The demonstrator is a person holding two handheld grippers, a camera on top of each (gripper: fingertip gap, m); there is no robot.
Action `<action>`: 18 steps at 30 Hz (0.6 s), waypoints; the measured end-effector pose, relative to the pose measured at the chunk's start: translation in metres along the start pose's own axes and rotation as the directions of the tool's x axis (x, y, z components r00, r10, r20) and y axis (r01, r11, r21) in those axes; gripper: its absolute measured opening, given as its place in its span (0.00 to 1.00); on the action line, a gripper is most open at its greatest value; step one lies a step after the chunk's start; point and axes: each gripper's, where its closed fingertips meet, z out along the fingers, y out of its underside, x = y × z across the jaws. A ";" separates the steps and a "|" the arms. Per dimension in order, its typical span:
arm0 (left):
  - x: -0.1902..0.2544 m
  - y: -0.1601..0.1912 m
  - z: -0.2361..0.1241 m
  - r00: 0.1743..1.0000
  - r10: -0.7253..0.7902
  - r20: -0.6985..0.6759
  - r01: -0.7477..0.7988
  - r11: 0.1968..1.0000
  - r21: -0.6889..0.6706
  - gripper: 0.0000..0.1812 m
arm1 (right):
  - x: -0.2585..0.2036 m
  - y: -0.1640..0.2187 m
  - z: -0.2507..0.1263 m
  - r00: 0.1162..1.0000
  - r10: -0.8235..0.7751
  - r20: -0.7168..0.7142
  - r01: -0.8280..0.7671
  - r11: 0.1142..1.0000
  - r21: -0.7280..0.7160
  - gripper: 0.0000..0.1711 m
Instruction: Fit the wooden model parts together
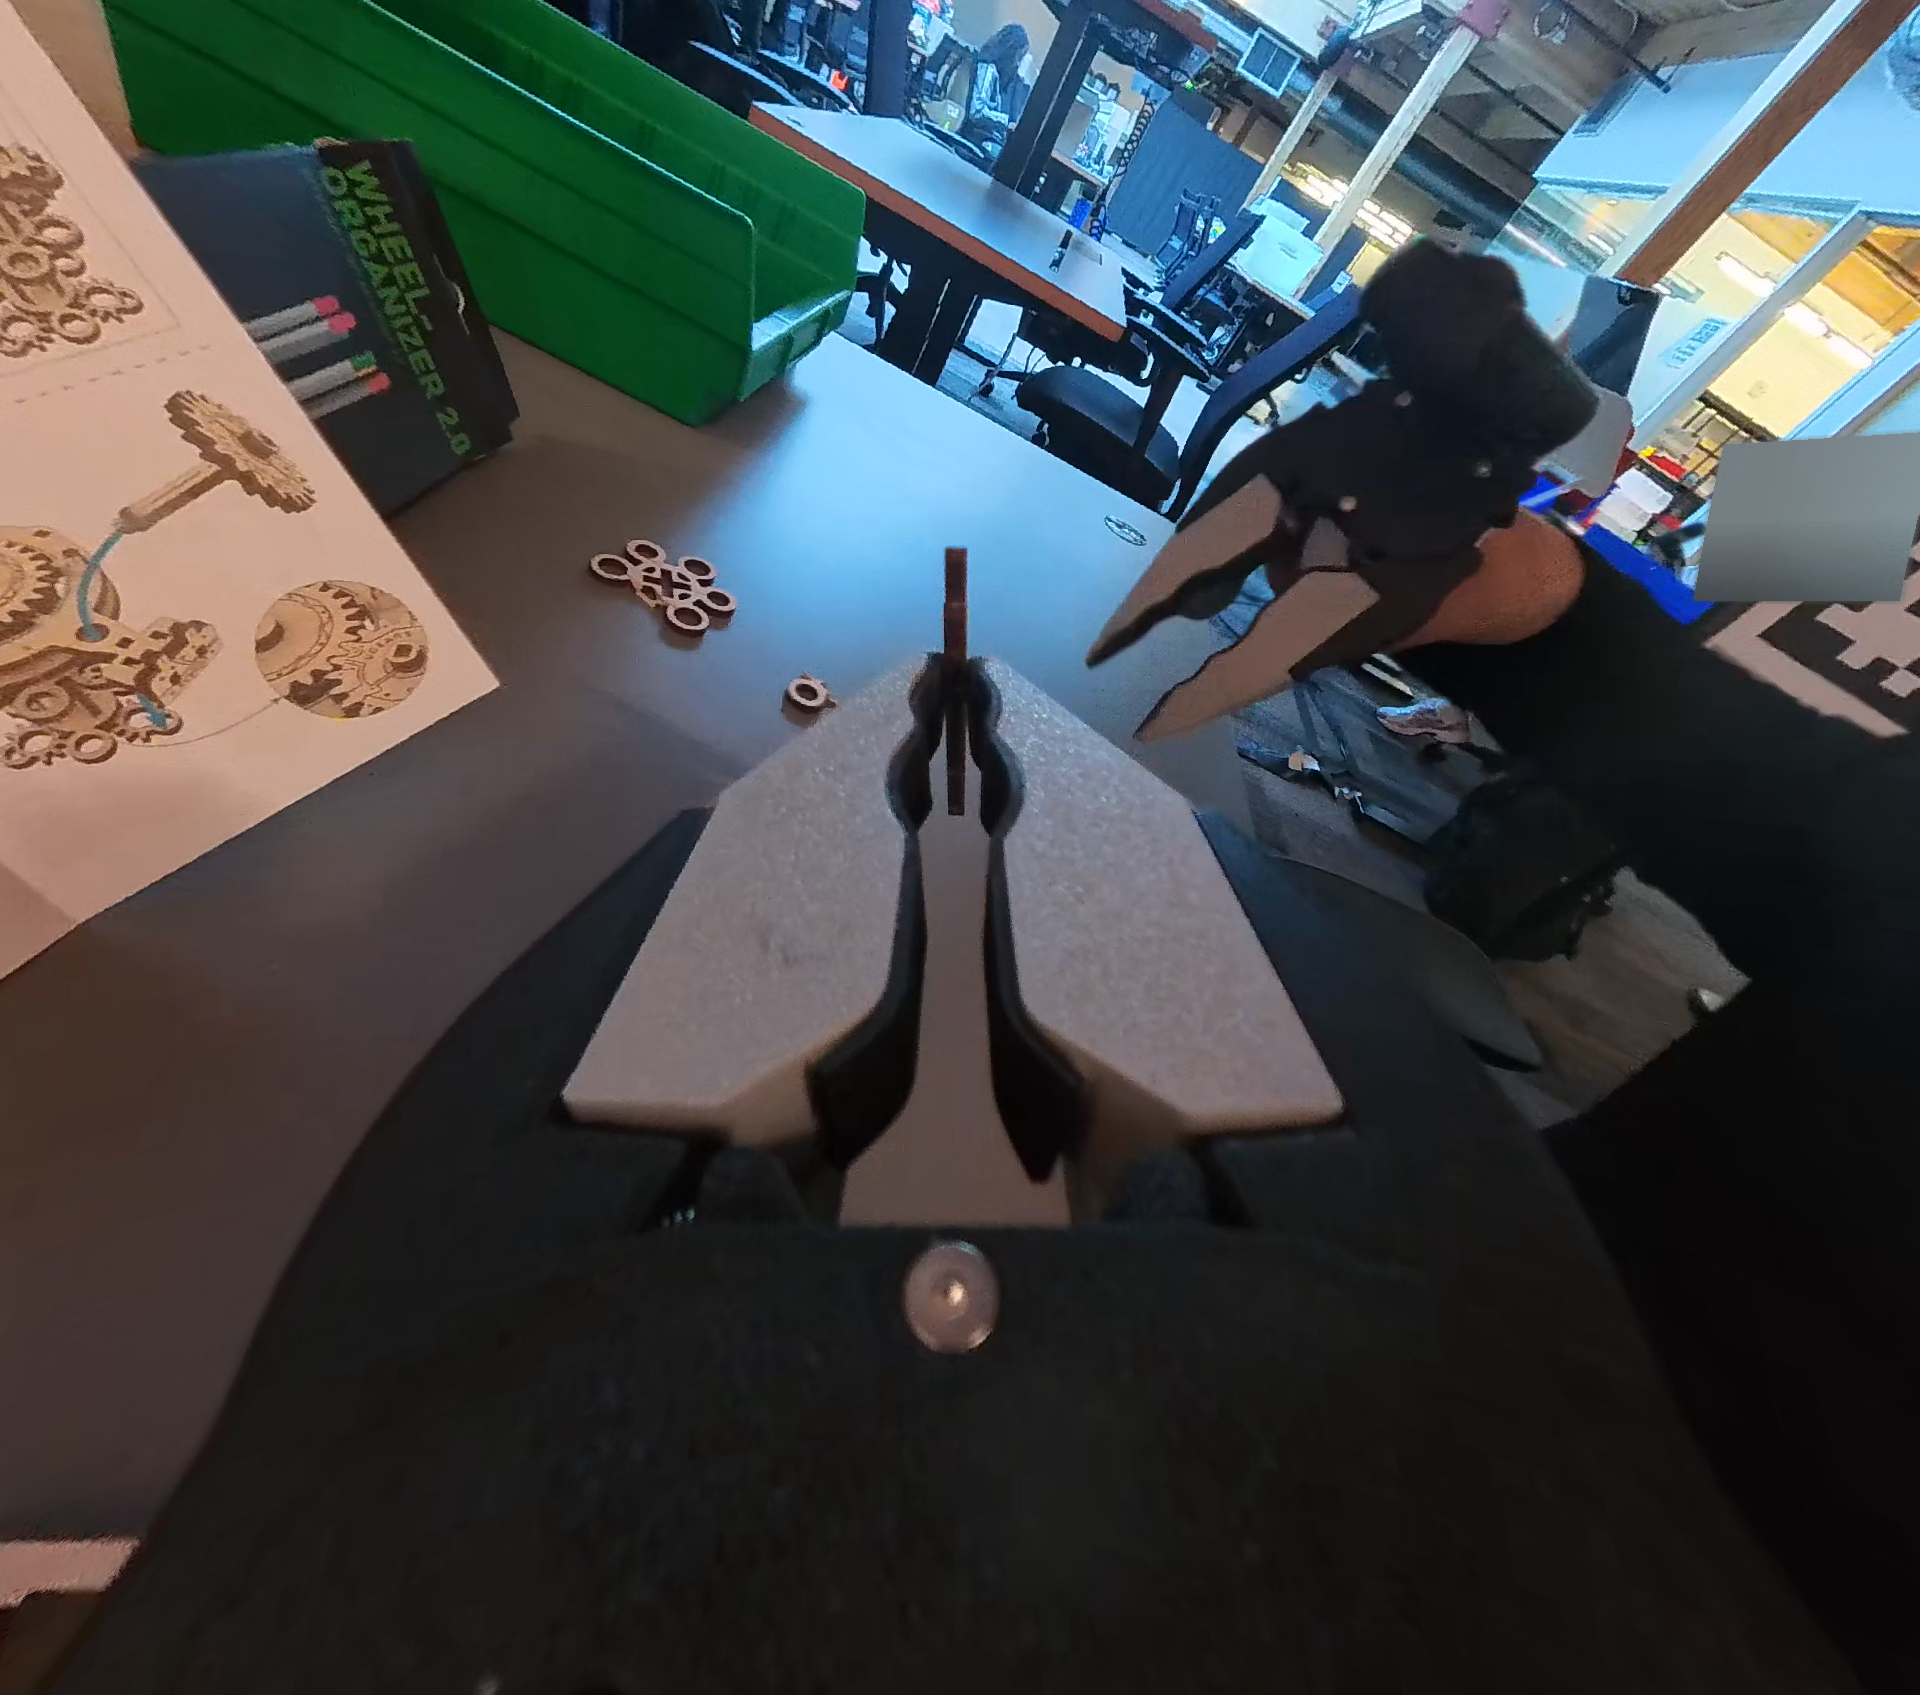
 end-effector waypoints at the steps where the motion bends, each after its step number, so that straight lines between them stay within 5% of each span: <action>1: 0.001 0.000 0.001 1.000 -0.002 0.000 0.002 1.000 0.001 0.00 | 0.003 -0.002 0.001 0.998 0.051 -0.031 -0.050 0.998 0.039 0.26; 4: 0.002 -0.001 0.003 1.000 -0.004 0.010 0.004 1.000 0.013 0.00 | 0.002 -0.010 0.018 0.975 0.218 -0.036 -0.211 0.966 0.147 0.45; 7: 0.000 0.001 0.004 1.000 -0.002 0.025 0.001 1.000 0.013 0.00 | 0.009 -0.013 0.038 0.949 0.307 -0.071 -0.287 0.935 0.209 0.49; 9: -0.002 0.003 0.003 1.000 -0.012 0.026 0.011 1.000 0.009 0.00 | 0.008 -0.016 0.037 0.957 0.284 -0.065 -0.261 0.935 0.241 0.32; 10: -0.003 0.004 0.003 1.000 -0.015 0.025 0.015 1.000 0.006 0.00 | 0.003 -0.016 0.035 0.967 0.250 -0.046 -0.233 0.943 0.238 0.14; 11: -0.003 0.004 0.003 1.000 -0.017 0.023 0.017 1.000 0.003 0.00 | -0.003 -0.018 0.035 0.979 0.201 -0.014 -0.193 0.953 0.232 0.12; 14: 0.000 0.004 0.004 1.000 -0.014 0.010 0.014 1.000 0.000 0.00 | -0.025 -0.022 0.034 0.995 0.002 0.103 -0.026 0.972 0.233 0.13; 16: 0.003 0.004 0.004 1.000 0.000 0.006 0.000 1.000 -0.004 0.00 | -0.021 -0.019 0.032 0.996 0.014 0.084 -0.032 0.977 0.213 0.26; 18: 0.005 0.002 0.003 1.000 0.005 0.004 -0.005 1.000 0.001 0.00 | -0.020 -0.014 0.032 0.995 0.072 0.076 -0.085 0.979 0.188 0.29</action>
